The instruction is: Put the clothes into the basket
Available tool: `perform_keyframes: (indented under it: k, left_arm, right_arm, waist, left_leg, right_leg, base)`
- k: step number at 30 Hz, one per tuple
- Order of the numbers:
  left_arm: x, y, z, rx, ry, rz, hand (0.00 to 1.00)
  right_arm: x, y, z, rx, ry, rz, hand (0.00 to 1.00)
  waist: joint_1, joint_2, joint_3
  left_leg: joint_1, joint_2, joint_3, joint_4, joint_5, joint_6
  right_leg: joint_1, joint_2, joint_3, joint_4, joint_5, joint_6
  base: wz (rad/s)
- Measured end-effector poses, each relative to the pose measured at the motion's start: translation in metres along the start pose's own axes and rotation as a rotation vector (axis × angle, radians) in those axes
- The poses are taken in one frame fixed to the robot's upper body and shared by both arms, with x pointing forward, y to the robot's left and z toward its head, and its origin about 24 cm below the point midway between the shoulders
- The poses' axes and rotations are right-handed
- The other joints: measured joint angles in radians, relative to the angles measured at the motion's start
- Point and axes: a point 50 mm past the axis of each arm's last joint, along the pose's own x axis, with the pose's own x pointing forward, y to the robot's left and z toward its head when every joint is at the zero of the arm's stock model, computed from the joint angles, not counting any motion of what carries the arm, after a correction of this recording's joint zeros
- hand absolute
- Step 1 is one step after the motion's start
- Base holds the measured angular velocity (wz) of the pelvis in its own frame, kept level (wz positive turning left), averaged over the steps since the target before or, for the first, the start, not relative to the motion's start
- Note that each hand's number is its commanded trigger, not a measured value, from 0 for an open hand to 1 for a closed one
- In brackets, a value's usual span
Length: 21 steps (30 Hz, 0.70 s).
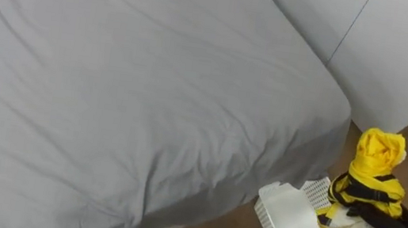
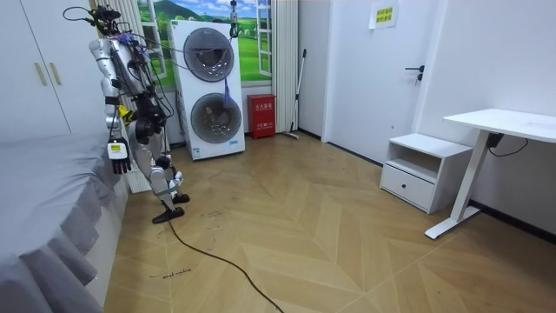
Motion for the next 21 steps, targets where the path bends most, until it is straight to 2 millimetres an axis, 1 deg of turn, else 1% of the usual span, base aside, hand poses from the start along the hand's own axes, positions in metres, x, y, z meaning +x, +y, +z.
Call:
perform_keyframes:
  k: [1, 3, 4, 5, 6, 9, 10, 12, 13, 14, 15, 16, 18, 21]
  left_arm:
    - [0.0, -0.001, 0.001, 0.003, -0.002, -0.002, 0.0]
    - [0.001, -0.003, 0.003, 0.022, -0.001, -0.009, 0.0]
    - [0.001, -0.004, 0.003, 0.027, 0.0, -0.011, 0.0]
    - [0.001, -0.005, 0.004, 0.039, 0.001, -0.014, 0.0]
    - [0.002, -0.006, 0.005, 0.045, -0.002, -0.016, 0.0]
    - [0.002, -0.009, 0.008, 0.032, -0.012, -0.024, 0.0]
    - [0.002, -0.009, 0.008, 0.033, -0.012, -0.025, 0.0]
    - [0.003, -0.01, 0.009, 0.029, -0.016, -0.031, 0.0]
    - [0.003, -0.01, 0.009, 0.029, -0.016, -0.031, 0.0]
    - [0.003, -0.01, 0.009, 0.028, -0.017, -0.03, 0.0]
    - [0.002, -0.009, 0.009, 0.029, -0.017, -0.027, 0.0]
    - [0.002, -0.009, 0.01, 0.031, -0.02, -0.026, 0.0]
    - [0.002, -0.008, 0.012, 0.036, -0.036, -0.026, 0.0]
    - [0.002, -0.007, 0.014, 0.041, -0.042, -0.023, 0.0]
  right_arm:
    - [0.001, 0.0, 0.001, 0.001, 0.006, -0.008, 1.0]
    - [0.005, 0.004, 0.005, 0.012, 0.016, -0.032, 1.0]
    - [0.006, 0.004, 0.006, 0.016, 0.019, -0.04, 1.0]
    - [0.007, 0.003, 0.007, 0.022, 0.023, -0.06, 1.0]
    - [0.008, 0.002, 0.008, 0.03, 0.029, -0.077, 1.0]
    - [0.009, 0.003, 0.012, 0.069, 0.031, -0.095, 1.0]
    - [0.009, 0.004, 0.013, 0.073, 0.031, -0.097, 1.0]
    - [0.01, 0.003, 0.012, 0.087, 0.038, -0.107, 1.0]
    - [0.01, 0.003, 0.012, 0.086, 0.04, -0.11, 0.99]
    - [0.01, 0.003, 0.011, 0.088, 0.047, -0.114, 0.83]
    - [0.011, 0.001, 0.008, 0.085, 0.061, -0.119, 0.29]
    - [0.011, 0.001, 0.007, 0.083, 0.067, -0.121, 0.0]
    - [0.011, -0.001, 0.006, 0.078, 0.073, -0.125, 0.0]
    - [0.011, -0.002, 0.002, 0.072, 0.088, -0.118, 0.0]
  waist:
    - [0.001, 0.002, -0.0006]
    - [0.005, 0.015, 0.0004]
    - [0.008, 0.016, 0.0003]
    - [0.02, 0.017, 0.0007]
    - [0.031, 0.016, 0.0011]
    - [0.033, 0.015, 0.0018]
    - [0.035, 0.015, 0.0019]
    - [0.054, 0.008, 0.0069]
    - [0.057, 0.007, 0.0073]
    - [0.06, 0.006, 0.0081]
    - [0.062, 0.004, 0.0094]
    - [0.064, 0.003, 0.0103]
    - [0.08, -0.003, 0.0138]
    - [0.085, -0.002, 0.0135]
  left_leg:
    - [-0.011, -0.001, -0.001, 0.001, 0.002, 0.001]
    - [-0.047, -0.004, 0.0, 0.002, 0.007, 0.005]
    - [-0.052, -0.005, 0.001, 0.002, 0.009, 0.006]
    - [-0.062, -0.007, 0.001, 0.0, 0.013, 0.006]
    - [-0.075, -0.01, 0.001, -0.002, 0.017, 0.006]
    - [-0.115, -0.018, -0.002, -0.01, 0.035, 0.01]
    - [-0.121, -0.019, -0.004, -0.011, 0.036, 0.01]
    - [-0.138, -0.019, -0.008, -0.012, 0.037, 0.01]
    - [-0.143, -0.019, -0.01, -0.012, 0.037, 0.01]
    - [-0.15, -0.019, -0.018, -0.012, 0.037, 0.01]
    - [-0.153, -0.019, -0.027, -0.011, 0.037, 0.01]
    - [-0.155, -0.019, -0.029, -0.01, 0.037, 0.01]
    - [-0.167, -0.019, -0.031, -0.006, 0.037, 0.011]
    - [-0.181, -0.019, -0.041, -0.004, 0.038, 0.012]
  right_leg:
    - [-0.015, -0.002, 0.001, 0.008, 0.0, 0.0]
    - [-0.056, -0.005, -0.002, 0.018, 0.0, 0.001]
    - [-0.066, -0.005, 0.0, 0.026, 0.0, 0.001]
    - [-0.081, -0.006, 0.004, 0.029, 0.0, 0.001]
    - [-0.096, -0.007, 0.007, 0.036, 0.0, 0.001]
    - [-0.14, -0.018, -0.005, 0.049, -0.003, 0.002]
    - [-0.148, -0.019, -0.008, 0.05, -0.003, 0.002]
    - [-0.165, -0.02, -0.012, 0.055, -0.003, 0.001]
    - [-0.169, -0.02, -0.015, 0.054, -0.003, 0.001]
    - [-0.173, -0.022, -0.021, 0.054, -0.004, 0.001]
    - [-0.173, -0.024, -0.029, 0.056, -0.006, 0.001]
    - [-0.173, -0.025, -0.033, 0.057, -0.007, 0.001]
    - [-0.181, -0.028, -0.037, 0.057, -0.008, 0.001]
    - [-0.19, -0.03, -0.042, 0.058, -0.008, 0.002]
  base:
    - [0.07]
    - [0.0]
    - [-0.06]
    - [-0.09]
    - [-0.04]
    - [0.14]
    - [0.11]
    - [0.06]
    - [0.11]
    - [0.19]
    - [0.21]
    - [0.17]
    - [0.07]
    - [0.1]
